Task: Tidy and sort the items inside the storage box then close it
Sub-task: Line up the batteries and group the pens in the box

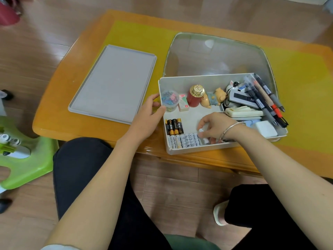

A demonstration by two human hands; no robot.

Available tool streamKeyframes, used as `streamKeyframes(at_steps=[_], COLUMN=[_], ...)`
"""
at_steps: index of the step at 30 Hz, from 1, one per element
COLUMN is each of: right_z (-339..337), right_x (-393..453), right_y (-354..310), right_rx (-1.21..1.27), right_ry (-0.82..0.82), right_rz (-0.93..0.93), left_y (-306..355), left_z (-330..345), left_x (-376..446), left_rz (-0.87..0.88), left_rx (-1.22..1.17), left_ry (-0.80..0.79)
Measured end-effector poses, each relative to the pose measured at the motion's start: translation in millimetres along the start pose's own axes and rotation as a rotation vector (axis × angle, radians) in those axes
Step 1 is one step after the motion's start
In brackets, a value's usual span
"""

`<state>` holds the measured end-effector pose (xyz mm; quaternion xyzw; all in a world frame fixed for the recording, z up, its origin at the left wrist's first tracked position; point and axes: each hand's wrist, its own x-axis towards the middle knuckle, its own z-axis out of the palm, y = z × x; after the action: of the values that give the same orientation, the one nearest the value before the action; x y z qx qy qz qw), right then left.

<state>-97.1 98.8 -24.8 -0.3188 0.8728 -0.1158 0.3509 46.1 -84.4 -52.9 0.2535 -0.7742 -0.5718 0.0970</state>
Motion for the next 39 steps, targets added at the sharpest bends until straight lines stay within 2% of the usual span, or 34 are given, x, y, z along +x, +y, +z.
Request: streamKeyframes(at_steps=[4,8,11,13,16,21,27,34,39], right_z=[-0.2,-3.2,-7.6,-13.5,-23.7,-24.1,-20.3,-24.0,-21.2], right_x=[0.3,-1.1,-3.8,-6.4,-10.9,-11.9,-6.2,-6.9,-5.0], right_y=[-0.9,-0.9,0.6,2.8,5.4,2.7,2.7,-2.6,-3.3], right_rx=[0.042,-0.045,-0.02,0.016,-0.123,-0.413,-0.631,-0.866,-0.861], right_ry=[-0.048,-0.076,-0.078,-0.015,0.051,0.056,-0.006,-0.17,-0.172], right_rz=[0.047,0.01,-0.016,-0.023,-0.064,-0.049,-0.021,-0.145,-0.219], left_y=[13.5,20.9,22.4,22.9,23.7,25.7,27.4,28.1,30.0], left_z=[24.9,52.5,57.3,56.4,57.6,59.0,59.0,58.8,58.5], left_x=[-10.2,-19.5,-24.6,-25.6,-26.7,-29.9,-32.0,-32.2,-33.1], left_rz=[-0.047,-0.1,-0.055,-0.018,-0.006,-0.001,-0.009,-0.05,-0.05], left_rx=[-0.034,-0.058,-0.09,-0.089,-0.084,-0.177,-0.174,-0.201,-0.194], left_ry=[0.103,0.212,0.309,0.332,0.354,0.45,0.456,0.474,0.469])
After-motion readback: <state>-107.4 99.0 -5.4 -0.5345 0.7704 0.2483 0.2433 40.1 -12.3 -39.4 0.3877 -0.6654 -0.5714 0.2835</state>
